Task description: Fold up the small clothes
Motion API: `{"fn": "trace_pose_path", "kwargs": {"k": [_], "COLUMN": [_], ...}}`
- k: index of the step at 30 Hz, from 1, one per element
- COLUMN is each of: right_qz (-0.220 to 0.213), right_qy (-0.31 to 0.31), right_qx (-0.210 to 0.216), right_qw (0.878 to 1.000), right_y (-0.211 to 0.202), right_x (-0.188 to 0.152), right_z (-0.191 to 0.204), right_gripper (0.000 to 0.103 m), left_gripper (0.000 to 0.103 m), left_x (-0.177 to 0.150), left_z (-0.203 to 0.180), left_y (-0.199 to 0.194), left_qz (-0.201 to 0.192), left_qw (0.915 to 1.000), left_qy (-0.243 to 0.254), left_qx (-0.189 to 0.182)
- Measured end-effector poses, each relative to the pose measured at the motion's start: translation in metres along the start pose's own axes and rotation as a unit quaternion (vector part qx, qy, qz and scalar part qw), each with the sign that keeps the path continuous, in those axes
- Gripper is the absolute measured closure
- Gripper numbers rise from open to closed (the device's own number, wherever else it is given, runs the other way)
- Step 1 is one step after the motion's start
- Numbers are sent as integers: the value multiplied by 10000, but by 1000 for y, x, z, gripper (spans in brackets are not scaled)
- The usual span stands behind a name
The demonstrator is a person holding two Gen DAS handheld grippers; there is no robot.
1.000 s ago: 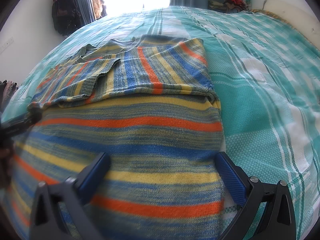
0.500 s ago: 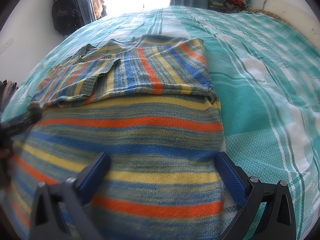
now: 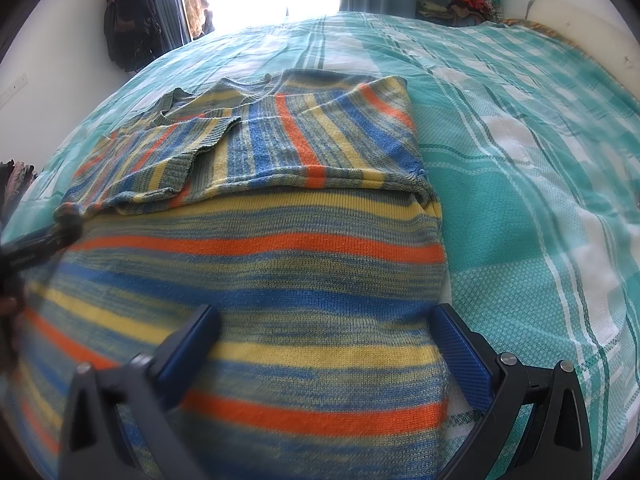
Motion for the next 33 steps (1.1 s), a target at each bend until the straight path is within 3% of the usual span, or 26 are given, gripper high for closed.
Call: {"fn": "trace_pose_path", "kwargs": {"k": [3, 7, 11, 14, 18, 22, 25, 28, 30, 33], "right_qz": [-10, -7, -8, -8, -21, 58, 225, -16, -322, -413], "right_qy": [3, 0, 2, 2, -4, 15, -133, -305, -566, -873], "right_qx": [8, 5, 6, 6, -12, 71, 258, 614, 564, 335], "right_qw": [10000, 10000, 10000, 10000, 10000, 10000, 9993, 9976, 9963, 9948], "right_y": [0, 0, 0, 0, 0, 2, -1, -43, -83, -133], "right_x": [1, 0, 0, 0, 0, 2, 5, 0, -14, -54], "right_z": [0, 0, 0, -1, 0, 0, 0, -1, -7, -19], "right_gripper": [0, 0, 0, 0, 0, 0, 0, 0, 0, 0], "left_gripper": [2, 3, 3, 3, 3, 3, 3, 3, 3, 3], "left_x": [-2, -21, -75, -122, -160, -164, -169, -174, -180, -189], "left_z": [-2, -10, -12, -13, -27, -46, -52, -56, -58, -65], "left_y": [-17, -75, -131, -157, -167, -164, -166, -171, -169, -168], "left_qz": [194, -76, -104, -111, -8, 115, 167, 162, 243, 376], "left_qw": [9998, 9987, 9983, 9958, 9900, 9935, 9926, 9920, 9935, 9955], "left_qy": [6, -210, -202, -554, -916, -405, -383, -299, -189, 19], "left_qx": [63, -465, -529, -723, -1073, -1057, -1144, -1220, -1100, -864]}}
Point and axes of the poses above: each gripper's, at about its wrist camera, not at the fingertips, and y roughly the way its jaws point, z to its left, x to its top, the point moved 10 cm from there along y, roughly the way its jaws point, and after that the axes turned 9 degrees about -x, right-handed, at the moved point
